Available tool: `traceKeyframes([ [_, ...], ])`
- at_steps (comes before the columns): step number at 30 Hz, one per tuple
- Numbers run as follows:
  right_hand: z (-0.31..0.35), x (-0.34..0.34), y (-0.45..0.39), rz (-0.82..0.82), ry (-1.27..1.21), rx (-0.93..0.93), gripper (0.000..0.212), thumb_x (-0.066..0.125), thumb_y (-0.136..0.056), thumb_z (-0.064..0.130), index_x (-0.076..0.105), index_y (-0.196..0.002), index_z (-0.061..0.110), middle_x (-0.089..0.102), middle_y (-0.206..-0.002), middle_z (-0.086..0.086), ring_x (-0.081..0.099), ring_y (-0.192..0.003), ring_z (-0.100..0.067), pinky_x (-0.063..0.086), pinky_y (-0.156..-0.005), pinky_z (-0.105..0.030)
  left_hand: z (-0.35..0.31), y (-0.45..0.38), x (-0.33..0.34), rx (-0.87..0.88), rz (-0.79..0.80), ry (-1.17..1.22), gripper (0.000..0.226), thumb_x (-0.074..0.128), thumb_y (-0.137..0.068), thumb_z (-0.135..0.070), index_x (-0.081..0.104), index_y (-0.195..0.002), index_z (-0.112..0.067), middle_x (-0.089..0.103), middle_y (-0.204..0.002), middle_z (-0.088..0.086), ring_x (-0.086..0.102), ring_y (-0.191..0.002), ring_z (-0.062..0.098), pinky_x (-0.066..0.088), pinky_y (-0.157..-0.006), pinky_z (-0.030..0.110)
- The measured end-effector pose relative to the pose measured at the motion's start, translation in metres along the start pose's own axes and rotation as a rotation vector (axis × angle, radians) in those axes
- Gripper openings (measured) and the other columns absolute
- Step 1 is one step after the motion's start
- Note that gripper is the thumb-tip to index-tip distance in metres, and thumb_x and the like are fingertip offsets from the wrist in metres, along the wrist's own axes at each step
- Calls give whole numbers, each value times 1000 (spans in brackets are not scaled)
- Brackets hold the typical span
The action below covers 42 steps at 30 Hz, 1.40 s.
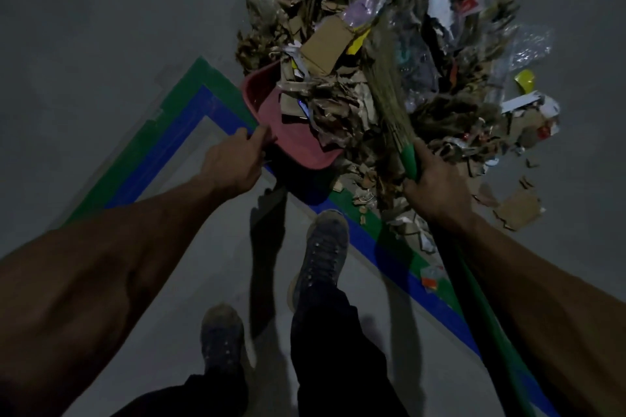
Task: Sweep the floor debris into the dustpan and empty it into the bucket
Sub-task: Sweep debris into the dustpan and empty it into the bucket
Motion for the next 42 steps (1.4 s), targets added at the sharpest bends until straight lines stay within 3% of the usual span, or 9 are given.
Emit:
traceKeyframes([
  [3,-11,-16,10,-64,13,26,71,57,-90,18,26,-153,25,63,-109,-18,53,-77,-30,33,-59,-31,-13,-6,-12,26,3,-18,43,37,-100,-31,29,-140,-18,43,-91,13,38,-65,21,32,-57,35],
  [9,-27,-85,-2,-175,86,57,73,56,-87,20,25,-153,29,55,-127,-21,56,-105,-42,45,-75,-42,-33,-11,-28,18,44,-62,42,35,-102,-30,30,-141,-16,37,-88,9,32,-59,16,27,-56,33],
  [14,-45,-142,-50,-270,158,125,57,58,-76,13,44,-130,27,60,-105,-20,58,-97,-44,42,-71,-43,-34,-21,-32,39,55,-58,45,35,-101,-29,29,-143,-16,37,-87,7,35,-64,19,32,-57,35],
  [19,-65,-156,-93,-160,157,214,37,62,-66,16,45,-98,25,54,-90,-12,57,-85,-37,40,-68,-41,-41,-35,-30,49,60,-57,45,36,-101,-26,27,-144,-16,37,-86,7,28,-58,13,30,-54,33],
  [25,-73,-122,-108,-101,72,108,44,69,-77,25,56,-119,27,64,-98,-11,51,-71,-24,37,-62,-27,-52,-54,-27,67,30,-46,44,37,-102,-29,27,-144,-18,40,-87,9,36,-61,20,32,-54,34],
  [28,-70,-102,-97,-43,98,42,57,66,-78,16,52,-131,26,66,-107,-13,63,-88,-34,43,-65,-33,-56,-63,-25,62,6,-52,40,38,-102,-29,30,-141,-20,40,-87,8,36,-61,20,27,-50,30],
  [31,-62,-89,-76,-30,53,-29,59,68,-74,12,51,-129,23,63,-110,-15,62,-93,-38,48,-67,-38,-58,-68,-23,5,14,-43,36,39,-102,-28,28,-137,-27,45,-91,11,40,-67,24,31,-52,33],
  [36,-72,-102,-59,-113,8,31,68,62,-77,15,41,-138,36,52,-84,-1,51,-77,-28,39,-59,-32,-55,-62,-23,-9,55,-7,42,44,-101,-27,24,-137,-29,38,-88,9,41,-69,24,42,-59,40],
  [42,-83,-119,-103,-50,23,109,49,64,-80,20,49,-126,31,66,-111,-13,63,-98,-36,54,-80,-48,-48,-63,-18,-8,33,-87,51,45,-100,-27,17,-143,-31,37,-79,7,38,-64,19,34,-54,36],
])
Point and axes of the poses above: each hand's wrist, its own y-axis away from the middle knuckle, its own x-axis out of the palm, z = x × y, the point moved 3 cm from there along -y, towards the middle knuckle
